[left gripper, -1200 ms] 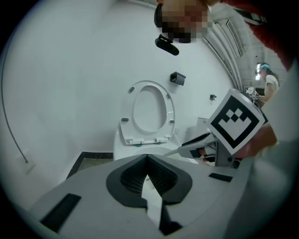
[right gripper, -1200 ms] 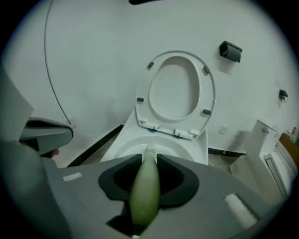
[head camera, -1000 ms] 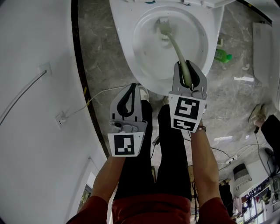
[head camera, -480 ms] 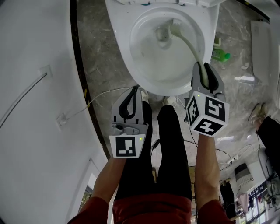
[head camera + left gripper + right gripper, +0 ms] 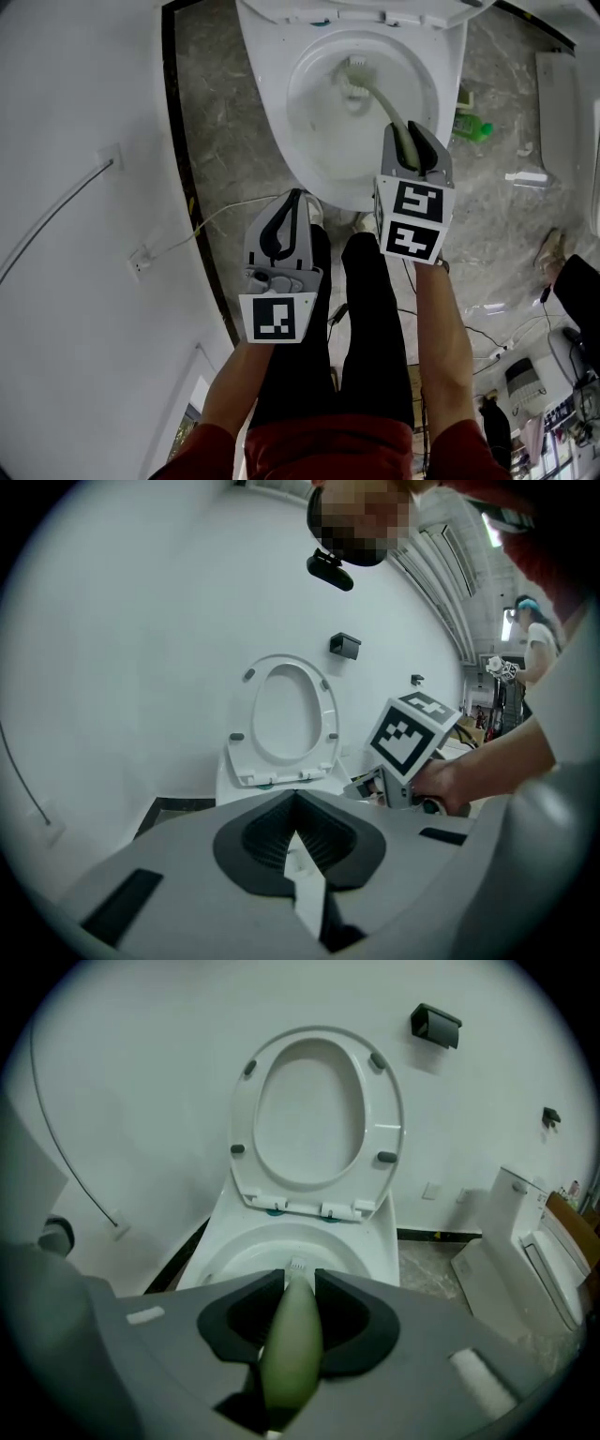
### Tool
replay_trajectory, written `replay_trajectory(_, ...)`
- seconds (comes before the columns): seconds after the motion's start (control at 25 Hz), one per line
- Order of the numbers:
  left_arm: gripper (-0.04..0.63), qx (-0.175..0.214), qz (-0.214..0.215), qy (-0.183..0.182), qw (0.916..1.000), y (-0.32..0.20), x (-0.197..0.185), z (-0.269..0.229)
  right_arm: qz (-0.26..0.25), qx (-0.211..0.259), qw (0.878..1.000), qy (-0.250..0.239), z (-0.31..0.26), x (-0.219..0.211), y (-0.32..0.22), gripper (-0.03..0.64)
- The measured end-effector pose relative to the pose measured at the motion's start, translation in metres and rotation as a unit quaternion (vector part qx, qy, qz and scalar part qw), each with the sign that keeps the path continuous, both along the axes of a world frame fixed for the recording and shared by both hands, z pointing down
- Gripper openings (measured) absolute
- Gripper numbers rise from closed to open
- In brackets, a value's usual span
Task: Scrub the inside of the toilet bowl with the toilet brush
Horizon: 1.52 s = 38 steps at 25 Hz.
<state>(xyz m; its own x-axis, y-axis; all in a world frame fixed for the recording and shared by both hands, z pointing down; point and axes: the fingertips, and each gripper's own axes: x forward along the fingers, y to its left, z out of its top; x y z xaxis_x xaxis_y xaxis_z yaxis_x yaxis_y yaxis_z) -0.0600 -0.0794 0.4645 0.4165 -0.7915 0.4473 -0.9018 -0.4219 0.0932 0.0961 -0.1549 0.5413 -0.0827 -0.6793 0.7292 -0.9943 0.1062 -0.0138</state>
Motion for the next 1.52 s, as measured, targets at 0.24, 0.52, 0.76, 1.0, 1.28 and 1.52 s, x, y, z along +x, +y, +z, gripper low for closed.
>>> replay_trajectory(0.24,0.006,0.016,-0.009,0.012,0.9998,-0.015,-0.002,-0.050,-0.016,0.039,0.998,0.038,-0.057,0.006,0.021,0.114)
replay_trajectory(0.52,0.006,0.057,-0.017,0.030,0.9978,-0.027,0.002,-0.168,-0.012,0.084,0.996,0.025,-0.186,0.011,0.055,0.114)
replay_trajectory(0.76,0.006,0.094,-0.018,0.054,0.9940,-0.031,0.001,-0.265,-0.014,0.141,0.989,0.032,-0.300,0.018,0.080,0.114)
replay_trajectory(1.0,0.006,0.126,-0.014,0.062,0.9900,-0.032,-0.007,-0.350,-0.009,0.229,0.973,0.038,-0.410,0.026,0.087,0.114)
replay_trajectory(1.28,0.006,0.204,-0.028,0.057,0.9769,-0.052,-0.029,-0.426,0.025,0.356,0.933,0.053,-0.515,0.046,0.072,0.114)
replay_trajectory(1.52,0.006,0.286,-0.015,0.041,0.9572,-0.056,-0.032,-0.495,0.023,0.438,0.894,0.093,-0.592,0.055,0.060,0.114)
